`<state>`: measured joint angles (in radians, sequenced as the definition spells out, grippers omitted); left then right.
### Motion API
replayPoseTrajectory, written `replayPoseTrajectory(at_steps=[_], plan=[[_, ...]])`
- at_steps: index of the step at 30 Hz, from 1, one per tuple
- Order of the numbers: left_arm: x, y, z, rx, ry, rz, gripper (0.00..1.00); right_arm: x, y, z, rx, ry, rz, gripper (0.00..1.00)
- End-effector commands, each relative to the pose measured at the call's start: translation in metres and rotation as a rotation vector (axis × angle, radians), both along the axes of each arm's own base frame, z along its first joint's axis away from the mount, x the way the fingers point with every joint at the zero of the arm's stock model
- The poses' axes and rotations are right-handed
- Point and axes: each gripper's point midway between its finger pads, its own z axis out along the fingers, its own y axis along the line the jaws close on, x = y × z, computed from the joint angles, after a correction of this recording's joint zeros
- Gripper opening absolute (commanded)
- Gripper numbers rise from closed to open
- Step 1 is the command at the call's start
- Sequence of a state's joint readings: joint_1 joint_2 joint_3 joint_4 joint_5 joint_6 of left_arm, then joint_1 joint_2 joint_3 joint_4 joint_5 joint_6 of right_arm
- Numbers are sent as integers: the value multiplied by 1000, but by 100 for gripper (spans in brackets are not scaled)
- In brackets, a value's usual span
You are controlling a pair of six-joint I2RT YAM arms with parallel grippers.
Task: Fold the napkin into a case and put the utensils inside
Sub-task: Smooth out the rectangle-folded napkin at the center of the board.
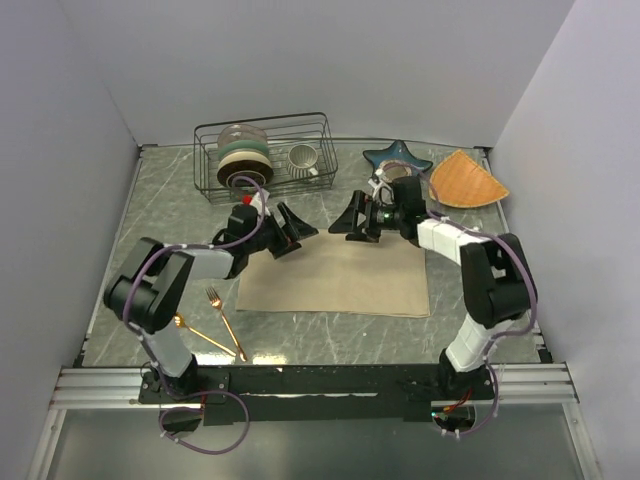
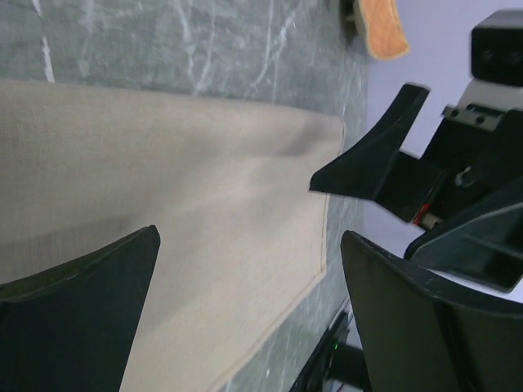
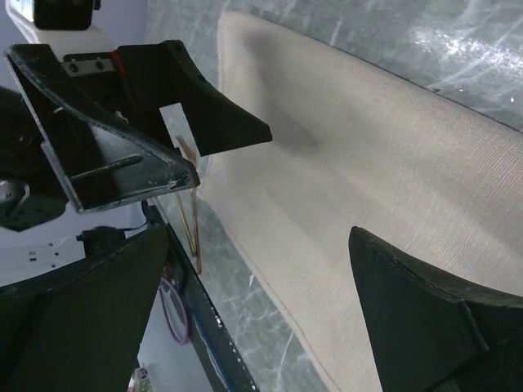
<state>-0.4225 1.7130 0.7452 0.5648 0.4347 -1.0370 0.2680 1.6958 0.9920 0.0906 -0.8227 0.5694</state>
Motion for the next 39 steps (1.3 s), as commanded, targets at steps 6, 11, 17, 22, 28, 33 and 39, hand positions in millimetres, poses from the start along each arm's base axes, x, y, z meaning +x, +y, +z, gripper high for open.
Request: replayPoseTrajectory(at_steps=[6, 11, 17, 22, 28, 33, 39], plan=[[59, 8, -3, -106, -104, 231, 99, 35, 7, -34, -44, -12, 28, 100], [75, 40, -8, -99, -142, 355, 99, 30, 3, -64, -104, 36, 59, 100], [84, 84, -24, -65, -105, 464, 99, 29, -6, -90, -185, 62, 88, 100], [81, 109, -34, -37, -92, 504, 99, 32, -10, -91, -199, 54, 94, 100], [76, 108, -32, -37, -107, 475, 99, 36, 23, -20, -22, -54, 90, 100], [74, 107, -34, -30, -107, 465, 99, 19, 79, 28, 146, -49, 143, 100], [71, 109, -34, -14, -109, 466, 99, 27, 109, 9, 235, 49, 152, 100]])
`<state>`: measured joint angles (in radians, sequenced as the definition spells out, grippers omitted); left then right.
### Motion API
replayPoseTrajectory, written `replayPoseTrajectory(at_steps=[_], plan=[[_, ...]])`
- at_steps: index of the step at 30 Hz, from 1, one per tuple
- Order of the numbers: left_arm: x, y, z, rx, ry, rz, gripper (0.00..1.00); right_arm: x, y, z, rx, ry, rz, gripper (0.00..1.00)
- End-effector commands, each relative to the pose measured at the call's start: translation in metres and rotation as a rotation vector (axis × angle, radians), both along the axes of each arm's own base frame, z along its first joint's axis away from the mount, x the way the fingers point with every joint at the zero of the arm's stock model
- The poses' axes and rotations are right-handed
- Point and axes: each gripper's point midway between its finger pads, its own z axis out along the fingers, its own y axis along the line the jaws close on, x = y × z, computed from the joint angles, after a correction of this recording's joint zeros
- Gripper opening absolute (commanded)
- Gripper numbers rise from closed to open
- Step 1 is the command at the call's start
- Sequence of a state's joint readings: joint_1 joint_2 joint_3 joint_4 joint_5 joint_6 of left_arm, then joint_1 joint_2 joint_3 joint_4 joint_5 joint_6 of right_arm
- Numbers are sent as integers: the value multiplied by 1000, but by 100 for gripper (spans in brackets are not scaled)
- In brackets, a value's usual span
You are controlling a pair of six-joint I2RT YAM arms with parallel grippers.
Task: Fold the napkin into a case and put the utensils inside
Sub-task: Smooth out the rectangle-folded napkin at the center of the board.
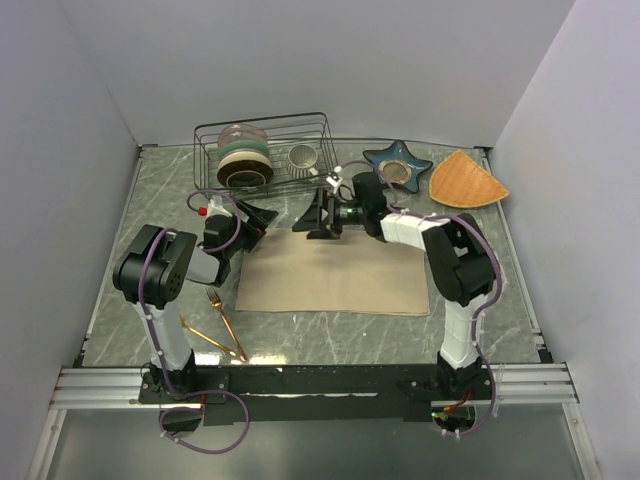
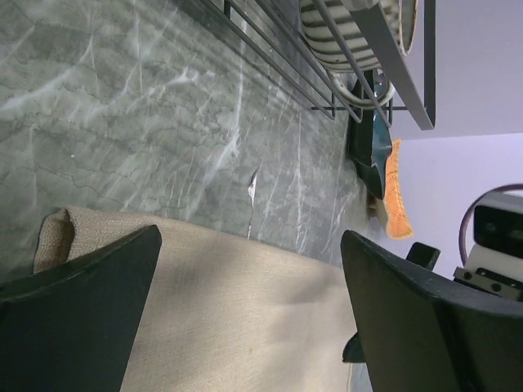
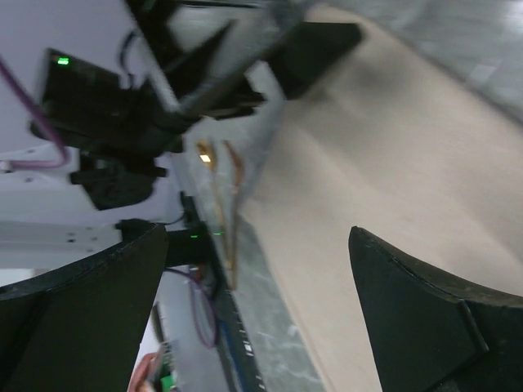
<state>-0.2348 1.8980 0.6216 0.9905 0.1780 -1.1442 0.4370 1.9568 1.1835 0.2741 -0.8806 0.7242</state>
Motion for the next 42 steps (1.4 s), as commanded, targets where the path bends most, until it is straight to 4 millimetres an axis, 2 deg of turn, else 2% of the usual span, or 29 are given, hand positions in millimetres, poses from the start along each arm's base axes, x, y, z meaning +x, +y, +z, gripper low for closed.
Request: replayPoseTrajectory(at_steps=[1, 5, 9, 10, 12, 14, 16, 17, 18, 19, 20, 24, 26, 27, 28, 29, 30, 31, 34, 37, 39, 42], plan=[[-4, 5, 5, 30, -22, 4, 99, 23, 19, 16, 133, 6, -12, 100], [-5, 7, 3, 37, -11, 11, 99, 33, 12, -6, 132, 42, -40, 100], [-6, 9, -1, 41, 6, 19, 99, 45, -14, -36, 89, 82, -94, 100], [-7, 11, -3, 45, 10, 29, 99, 51, -28, -42, 78, 86, -121, 100], [-6, 13, -4, 48, 16, 36, 99, 54, -42, -50, 57, 84, -138, 100], [-6, 17, -7, 53, 29, 46, 99, 55, -66, -63, 25, 105, -166, 100], [-7, 19, -10, 59, 40, 49, 99, 50, -82, -72, -7, 133, -176, 100], [-6, 23, -12, 62, 45, 56, 99, 54, -98, -73, -29, 90, -182, 100], [-6, 24, -14, 62, 51, 58, 99, 47, -108, -80, -60, 125, -182, 100], [-6, 26, -15, 61, 53, 59, 99, 47, -117, -83, -84, 86, -171, 100], [-6, 29, -15, 62, 55, 65, 99, 46, -131, -81, -75, 104, -179, 100], [-7, 34, -18, 68, 62, 68, 99, 45, -155, -73, -78, 133, -200, 100], [-6, 35, -17, 66, 62, 66, 99, 46, -167, -76, -121, 84, -184, 100], [-6, 35, -16, 66, 61, 68, 99, 41, -179, -82, -136, 147, -197, 100], [-5, 35, -15, 64, 60, 68, 99, 37, -181, -85, -146, 148, -182, 100], [-5, 36, -16, 63, 63, 70, 99, 37, -196, -89, -149, 172, -207, 100], [-5, 37, -17, 62, 67, 72, 99, 29, -203, -94, -155, 221, -211, 100], [-4, 37, -17, 59, 66, 70, 99, 29, -217, -97, -161, 220, -228, 100], [-3, 37, -18, 52, 68, 67, 99, 24, -240, -97, -135, 255, -262, 100], [-2, 38, -19, 49, 70, 65, 99, 25, -259, -98, -144, 263, -289, 100], [-2, 37, -18, 49, 68, 58, 99, 24, -264, -98, -130, 283, -290, 100], [1, 32, -6, 38, 33, 31, 99, 23, -269, -96, -158, 296, -292, 100]])
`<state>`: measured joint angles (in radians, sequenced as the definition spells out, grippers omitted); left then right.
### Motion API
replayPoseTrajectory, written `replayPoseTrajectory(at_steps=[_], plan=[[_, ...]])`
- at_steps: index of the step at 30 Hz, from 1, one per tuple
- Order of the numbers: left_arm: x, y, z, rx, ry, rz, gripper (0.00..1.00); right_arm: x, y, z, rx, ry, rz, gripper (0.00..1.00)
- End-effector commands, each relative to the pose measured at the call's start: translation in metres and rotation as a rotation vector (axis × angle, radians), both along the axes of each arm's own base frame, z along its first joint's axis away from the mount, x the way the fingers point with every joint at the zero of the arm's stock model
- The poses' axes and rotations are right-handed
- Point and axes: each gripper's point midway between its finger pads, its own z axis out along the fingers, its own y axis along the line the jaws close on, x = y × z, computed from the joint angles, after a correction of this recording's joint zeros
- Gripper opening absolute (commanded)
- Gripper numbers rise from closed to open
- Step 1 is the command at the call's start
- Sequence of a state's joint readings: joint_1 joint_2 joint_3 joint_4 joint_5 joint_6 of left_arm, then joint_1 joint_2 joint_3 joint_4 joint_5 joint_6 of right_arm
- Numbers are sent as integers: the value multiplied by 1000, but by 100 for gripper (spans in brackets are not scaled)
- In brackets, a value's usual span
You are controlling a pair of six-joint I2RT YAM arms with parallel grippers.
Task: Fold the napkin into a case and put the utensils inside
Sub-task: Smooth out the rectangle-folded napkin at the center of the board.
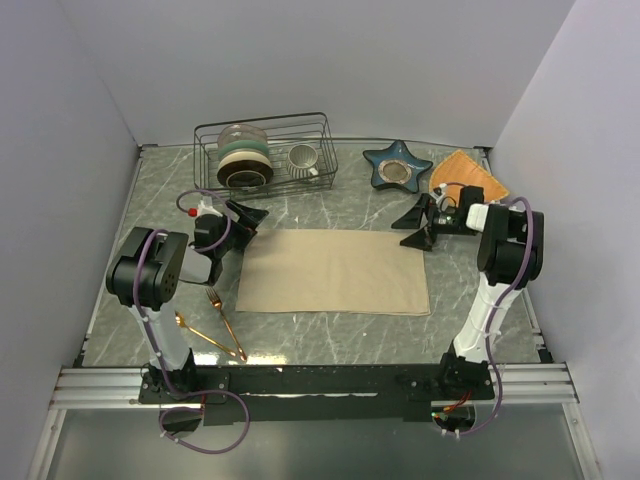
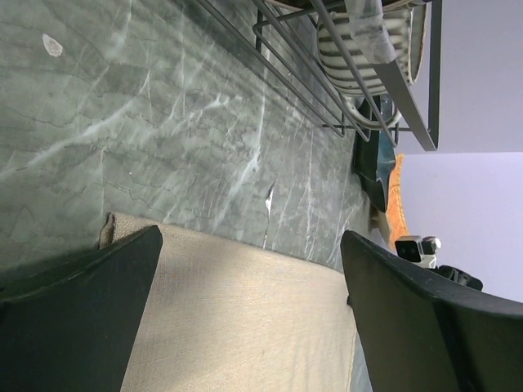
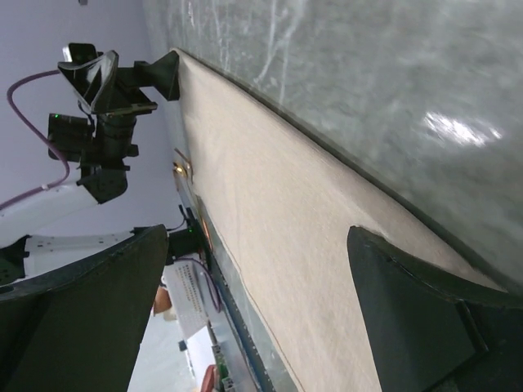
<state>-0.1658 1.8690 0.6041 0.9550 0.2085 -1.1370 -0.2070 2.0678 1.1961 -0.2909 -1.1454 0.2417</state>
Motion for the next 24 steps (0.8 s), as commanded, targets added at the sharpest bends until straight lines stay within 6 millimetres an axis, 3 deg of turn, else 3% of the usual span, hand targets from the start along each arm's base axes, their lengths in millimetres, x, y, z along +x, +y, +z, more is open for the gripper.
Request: replayPoseTrajectory(at_steps=[1, 4, 5, 7, 9, 10, 11, 12, 13, 14, 16, 21, 24], plan=[[1, 3, 6, 30, -14, -19, 99, -9, -20, -24, -155, 48, 5, 99], [1, -12, 50, 44, -118, -114, 99, -6, -20, 10, -171, -29, 19, 97], [-4, -14, 45, 69, -72, -148, 99, -4, -20, 31, -189, -82, 20, 97], [-3, -22, 68, 131, -78, -233, 99, -3, -24, 52, -239, -119, 11, 93], [-7, -19, 73, 265, -66, -288, 99, -10, -29, 77, -302, -159, 6, 91], [-11, -15, 97, 302, -124, -283, 99, -12, -37, 77, -373, -159, -12, 88], [-15, -10, 105, 361, -155, -283, 99, -16, -42, 90, -422, -185, -33, 86], [-23, -5, 105, 394, -142, -283, 99, -25, -45, 89, -459, -164, -45, 82], [-28, -1, 122, 427, -180, -277, 99, -29, -60, 81, -560, -137, -81, 72], [-32, 4, 124, 488, -195, -293, 99, -34, -66, 86, -608, -149, -105, 67], [-43, 12, 134, 539, -193, -294, 99, -52, -75, 69, -679, -73, -124, 54], [-63, 19, 157, 595, -278, -288, 99, -86, -73, 34, -683, 95, -95, 48], [-74, 16, 172, 571, -333, -290, 99, -96, -72, 17, -689, 149, -90, 47]])
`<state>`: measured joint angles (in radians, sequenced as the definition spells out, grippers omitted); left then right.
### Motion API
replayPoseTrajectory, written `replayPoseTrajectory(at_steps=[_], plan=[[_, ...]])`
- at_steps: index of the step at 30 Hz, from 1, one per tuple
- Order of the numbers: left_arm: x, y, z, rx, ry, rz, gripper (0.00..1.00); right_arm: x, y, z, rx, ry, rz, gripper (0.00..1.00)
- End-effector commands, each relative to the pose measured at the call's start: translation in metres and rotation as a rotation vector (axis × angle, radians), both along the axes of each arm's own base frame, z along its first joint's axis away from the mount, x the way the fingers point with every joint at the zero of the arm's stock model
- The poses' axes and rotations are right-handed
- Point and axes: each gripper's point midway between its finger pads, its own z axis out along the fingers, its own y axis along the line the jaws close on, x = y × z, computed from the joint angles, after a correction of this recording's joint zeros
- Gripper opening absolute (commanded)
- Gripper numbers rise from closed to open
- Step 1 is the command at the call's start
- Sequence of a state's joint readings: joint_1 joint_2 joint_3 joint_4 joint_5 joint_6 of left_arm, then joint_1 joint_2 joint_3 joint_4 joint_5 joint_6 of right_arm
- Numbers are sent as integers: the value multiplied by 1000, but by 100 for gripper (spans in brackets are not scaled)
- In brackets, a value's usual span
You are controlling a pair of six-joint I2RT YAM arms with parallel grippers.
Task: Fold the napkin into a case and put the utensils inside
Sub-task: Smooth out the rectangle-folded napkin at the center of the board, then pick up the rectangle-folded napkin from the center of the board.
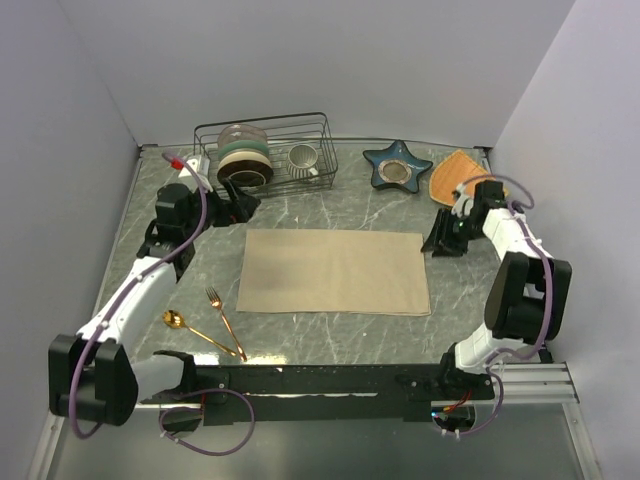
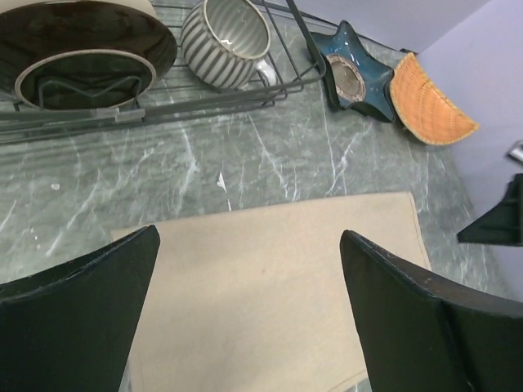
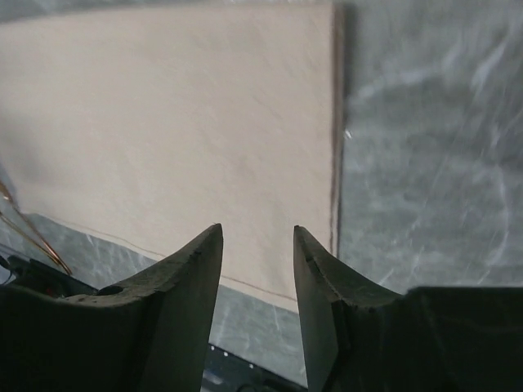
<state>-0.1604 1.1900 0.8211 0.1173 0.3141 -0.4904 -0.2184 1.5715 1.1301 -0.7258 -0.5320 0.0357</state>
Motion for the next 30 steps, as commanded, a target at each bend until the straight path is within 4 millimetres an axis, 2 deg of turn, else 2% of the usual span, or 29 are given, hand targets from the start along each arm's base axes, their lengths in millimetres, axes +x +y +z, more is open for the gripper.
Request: replayPoseTrajectory(at_steps=[1, 8, 18, 23, 24, 27, 30], plan=[[-20, 3, 6, 35, -32, -28, 99, -30, -6, -36, -51, 161, -36, 47], [-27, 2, 6, 25, -34, -35, 99, -37, 0, -62, -121, 214, -20, 47], [-27, 1, 9, 9, -45, -40, 99, -34, -8, -77, -233, 271, -28, 46], [-25, 0, 8, 4, -42, -37, 99, -37, -4, -85, -232, 306, -13, 45], [-25, 0, 8, 3, -40, -35, 99, -37, -2, -86, -220, 308, -4, 35], [-23, 1, 8, 2, -37, -28, 99, -36, 10, -88, -153, 325, 29, 19], [-22, 2, 6, 10, -27, -23, 99, -35, 13, -84, -118, 327, 39, 18]])
